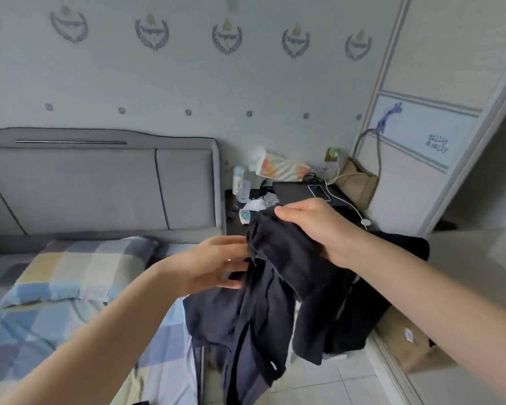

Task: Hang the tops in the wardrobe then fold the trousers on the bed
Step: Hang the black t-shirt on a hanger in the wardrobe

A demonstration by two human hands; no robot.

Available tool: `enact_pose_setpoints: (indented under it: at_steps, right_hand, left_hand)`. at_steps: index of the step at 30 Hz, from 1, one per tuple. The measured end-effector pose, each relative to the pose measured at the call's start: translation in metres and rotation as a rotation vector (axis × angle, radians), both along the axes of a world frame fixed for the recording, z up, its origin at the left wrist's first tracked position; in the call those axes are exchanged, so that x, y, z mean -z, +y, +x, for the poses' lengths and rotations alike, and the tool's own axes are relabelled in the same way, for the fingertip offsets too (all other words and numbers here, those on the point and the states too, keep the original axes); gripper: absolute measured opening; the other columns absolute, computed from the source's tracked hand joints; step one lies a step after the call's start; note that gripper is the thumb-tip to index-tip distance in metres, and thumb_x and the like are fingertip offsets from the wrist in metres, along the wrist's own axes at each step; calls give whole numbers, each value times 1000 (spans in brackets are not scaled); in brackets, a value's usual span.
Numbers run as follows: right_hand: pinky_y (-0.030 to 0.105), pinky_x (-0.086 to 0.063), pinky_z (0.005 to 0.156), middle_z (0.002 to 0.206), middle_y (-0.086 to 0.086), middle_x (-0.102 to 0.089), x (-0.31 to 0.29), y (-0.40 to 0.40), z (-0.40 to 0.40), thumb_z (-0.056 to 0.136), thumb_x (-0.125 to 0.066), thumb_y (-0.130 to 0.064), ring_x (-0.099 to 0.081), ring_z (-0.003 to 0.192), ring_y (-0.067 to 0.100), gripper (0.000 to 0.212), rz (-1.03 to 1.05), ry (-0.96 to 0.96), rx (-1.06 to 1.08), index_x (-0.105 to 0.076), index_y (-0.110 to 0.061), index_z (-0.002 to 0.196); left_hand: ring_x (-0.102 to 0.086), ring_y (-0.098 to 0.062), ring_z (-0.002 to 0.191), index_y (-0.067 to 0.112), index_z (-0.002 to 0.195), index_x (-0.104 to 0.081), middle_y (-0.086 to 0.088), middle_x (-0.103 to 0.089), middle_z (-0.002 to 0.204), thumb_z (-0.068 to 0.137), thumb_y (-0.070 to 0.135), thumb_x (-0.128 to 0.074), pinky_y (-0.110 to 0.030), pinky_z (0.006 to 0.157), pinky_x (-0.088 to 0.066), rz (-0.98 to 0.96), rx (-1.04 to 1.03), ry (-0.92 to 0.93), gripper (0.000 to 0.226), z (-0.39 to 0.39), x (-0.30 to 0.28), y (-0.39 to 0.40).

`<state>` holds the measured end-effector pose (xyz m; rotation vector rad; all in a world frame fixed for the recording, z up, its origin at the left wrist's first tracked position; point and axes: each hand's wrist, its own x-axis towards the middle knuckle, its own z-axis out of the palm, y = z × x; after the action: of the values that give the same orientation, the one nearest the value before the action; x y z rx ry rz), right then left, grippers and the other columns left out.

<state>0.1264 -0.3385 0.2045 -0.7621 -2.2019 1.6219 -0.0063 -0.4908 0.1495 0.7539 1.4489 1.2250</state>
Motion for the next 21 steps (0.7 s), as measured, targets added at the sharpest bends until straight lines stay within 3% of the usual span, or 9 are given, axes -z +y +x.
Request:
enact_pose_setpoints:
  at_steps: [3,5,7,9,11,13,15,18,21]
  right_hand:
    - [30,-54,67,83,15,-69,-10,20,20,95,-57,-16,-68,70,21,23,-247,107,130,-69,2,88]
    - [23,-52,55,74,11,-66,-19,38,37,95,-56,-13,-65,58,16,20,-319,185,216,-65,-2,81]
    - [20,-49,50,70,8,-63,-29,55,56,94,-58,-14,-62,56,15,14,-346,226,292,-63,-6,84]
    - [22,-48,52,72,8,-62,-37,77,79,93,-58,-11,-61,59,17,12,-380,273,349,-64,-2,98]
    - [23,-50,53,75,10,-64,-42,103,103,92,-57,-6,-63,61,19,18,-420,323,403,-63,3,107]
    - [21,-51,47,66,12,-65,-46,127,123,91,-55,1,-64,53,19,11,-472,382,474,-63,7,94]
    - [20,-50,41,60,14,-64,-49,155,144,89,-49,9,-62,46,19,12,-533,446,537,-60,9,85]
    - [26,-53,44,74,21,-66,-47,195,168,90,-42,14,-67,57,24,14,-588,525,561,-55,16,91]
    - [37,-60,58,93,24,-63,-38,240,198,96,-38,7,-66,83,30,19,-664,528,534,-56,12,95]
  left_hand:
    - [-51,-27,98,12,113,-61,-12,-54,106,74,14,-72,-36,88,-42,104,237,44,41,20,-5,27]
    - [-61,-21,109,14,124,-55,-6,-65,117,78,5,-68,-33,96,-47,114,329,127,48,36,-4,46]
    - [-59,-18,119,19,133,-52,-3,-65,127,84,8,-66,-42,106,-45,90,417,170,51,53,1,64]
    - [-53,-31,125,15,135,-53,-20,-55,137,92,18,-63,-55,112,-35,69,471,116,44,72,7,86]
    - [-48,-42,125,12,134,-55,-30,-46,139,96,27,-60,-58,111,-30,63,434,-17,41,91,9,108]
    - [-48,-45,127,18,139,-50,-23,-54,135,94,31,-62,-56,108,-38,96,422,-85,49,109,9,130]
    - [-58,-39,116,31,147,-34,-16,-65,121,83,25,-73,-51,101,-46,135,423,-26,74,131,9,159]
    - [-67,-33,101,37,146,-27,-17,-71,107,73,6,-78,-54,99,-49,215,262,136,94,165,7,204]
    - [-67,-33,93,33,131,-46,-16,-72,92,79,-1,-75,-53,95,-52,344,141,108,68,197,-8,247]
